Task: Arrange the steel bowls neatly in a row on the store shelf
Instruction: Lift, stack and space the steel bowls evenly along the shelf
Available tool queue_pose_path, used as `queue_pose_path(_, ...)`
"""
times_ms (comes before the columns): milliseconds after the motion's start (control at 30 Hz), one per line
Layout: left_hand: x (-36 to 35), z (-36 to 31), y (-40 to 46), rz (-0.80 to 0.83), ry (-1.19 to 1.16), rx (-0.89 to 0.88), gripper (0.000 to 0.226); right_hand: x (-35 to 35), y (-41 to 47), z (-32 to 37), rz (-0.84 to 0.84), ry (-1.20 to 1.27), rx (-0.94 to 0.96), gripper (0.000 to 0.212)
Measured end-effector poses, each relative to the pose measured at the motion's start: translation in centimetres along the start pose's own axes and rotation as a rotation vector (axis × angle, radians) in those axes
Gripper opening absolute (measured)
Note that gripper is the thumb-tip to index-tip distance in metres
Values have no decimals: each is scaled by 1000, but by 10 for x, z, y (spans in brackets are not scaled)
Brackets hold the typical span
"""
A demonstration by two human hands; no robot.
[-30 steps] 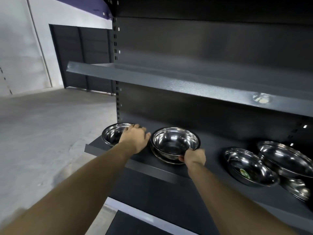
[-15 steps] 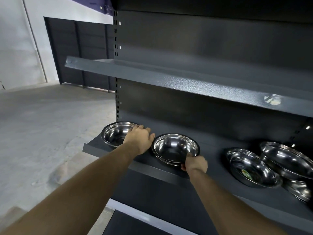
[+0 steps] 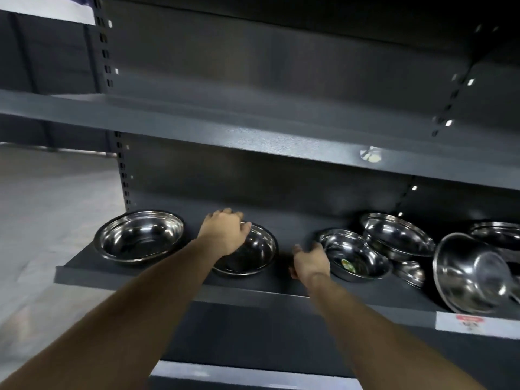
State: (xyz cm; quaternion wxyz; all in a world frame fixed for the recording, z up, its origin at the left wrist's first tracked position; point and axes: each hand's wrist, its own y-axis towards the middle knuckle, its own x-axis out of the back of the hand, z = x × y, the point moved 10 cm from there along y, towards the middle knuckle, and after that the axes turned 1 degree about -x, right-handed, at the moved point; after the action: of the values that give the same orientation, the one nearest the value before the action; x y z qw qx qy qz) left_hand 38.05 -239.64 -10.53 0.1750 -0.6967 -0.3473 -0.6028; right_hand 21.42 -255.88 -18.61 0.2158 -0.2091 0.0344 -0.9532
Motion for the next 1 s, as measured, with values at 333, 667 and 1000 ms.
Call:
queue_pose_path(333,-48,-149,12,133,-53,-260,52,138,19,-39,-262,-21,-53,51)
queue_pose_path(667,-77,-234,23,167,-63,-284,53,202,65,-76,-244,129,-108,40)
queue_pose_path(1000,-101,-296,41,146,-10,-181,54,223,127,-98,-39,292,-214,47)
